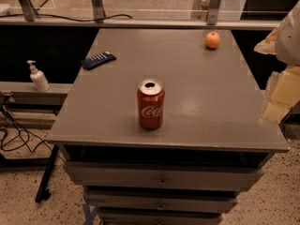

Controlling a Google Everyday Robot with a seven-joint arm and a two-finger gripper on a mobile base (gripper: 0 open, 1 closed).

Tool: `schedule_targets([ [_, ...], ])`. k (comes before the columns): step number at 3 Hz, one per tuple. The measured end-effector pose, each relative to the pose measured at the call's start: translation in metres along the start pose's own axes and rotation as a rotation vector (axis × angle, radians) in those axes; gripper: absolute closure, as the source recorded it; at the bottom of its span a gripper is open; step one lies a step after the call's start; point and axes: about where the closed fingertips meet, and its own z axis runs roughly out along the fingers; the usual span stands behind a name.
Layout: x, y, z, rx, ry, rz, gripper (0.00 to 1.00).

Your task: Move coke can near orange

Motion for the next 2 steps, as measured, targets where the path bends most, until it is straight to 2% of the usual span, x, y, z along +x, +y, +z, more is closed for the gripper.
schedule_targets([
  [1,0.0000,0.0000,0.0000,0.000,0.000,0.000,0.00],
  [2,-0.0054,-0.0031,0.0060,-0.007,-0.066,0.015,0.00],
])
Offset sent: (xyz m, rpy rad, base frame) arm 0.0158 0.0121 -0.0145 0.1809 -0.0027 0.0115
